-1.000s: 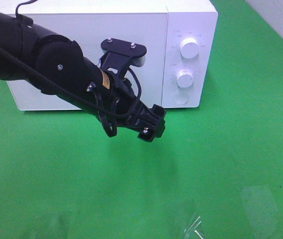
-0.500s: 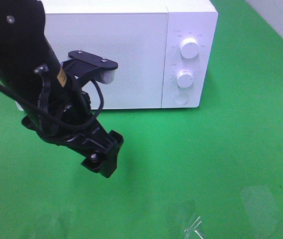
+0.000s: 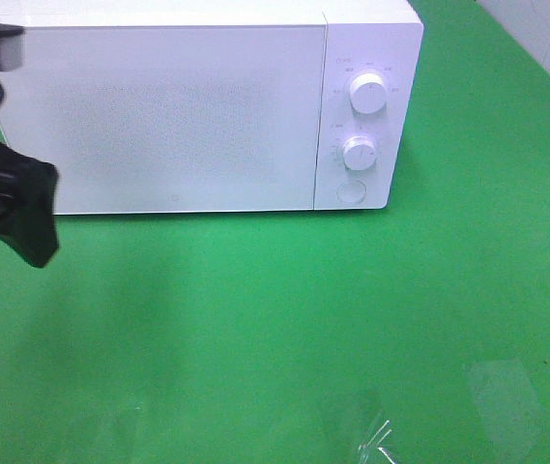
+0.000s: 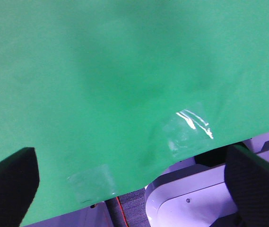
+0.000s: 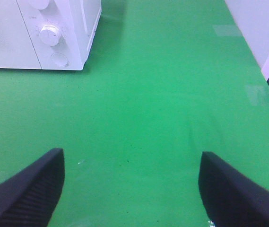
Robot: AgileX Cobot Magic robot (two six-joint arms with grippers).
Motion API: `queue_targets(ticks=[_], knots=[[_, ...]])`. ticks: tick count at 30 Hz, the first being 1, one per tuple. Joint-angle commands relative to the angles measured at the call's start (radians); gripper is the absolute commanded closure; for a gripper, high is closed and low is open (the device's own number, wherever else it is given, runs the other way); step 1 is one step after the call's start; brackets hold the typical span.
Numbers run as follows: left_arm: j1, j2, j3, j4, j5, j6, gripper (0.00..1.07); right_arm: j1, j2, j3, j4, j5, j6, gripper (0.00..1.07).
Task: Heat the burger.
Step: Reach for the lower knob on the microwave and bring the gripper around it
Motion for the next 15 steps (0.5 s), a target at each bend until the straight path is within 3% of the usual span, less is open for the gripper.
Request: queue_targets(ticks=[1, 2, 5, 7, 8, 9, 15], knots=[[0.085, -0.041, -0.004, -0.014, 0.044, 0.028, 0.07, -0.007, -0.027, 0.004, 0.003, -0.011, -0.011, 0.32], [0.164, -0.066, -0.004, -0.018, 0.066, 0.036, 0.07, -0.007, -0.027, 0.004, 0.003, -0.011, -0.011, 0.32], [0.203, -0.078, -0.004, -0.019, 0.081, 0.044, 0.07, -0.007, -0.027, 0.004, 0.003, -0.011, -0.011, 0.32], [0.328, -0.125, -0.002, -0.041, 0.105, 0.078, 0.07, -0.007, -0.026, 0.004, 0.003, -0.011, -0.011, 0.32], [0.328, -0.125, -0.002, -0.041, 0.105, 0.078, 0.07, -0.007, -0.026, 0.004, 0.003, -0.011, -0.011, 0.32], [0.386, -0.156, -0.002, -0.064, 0.105, 0.097, 0.07, -0.007, -0.026, 0.004, 0.003, -0.011, -0.011, 0.32], [0.474, -0.231, -0.002, -0.119, 0.105, 0.132, 0.07, -0.007, -0.026, 0.004, 0.003, -0.011, -0.011, 0.32]])
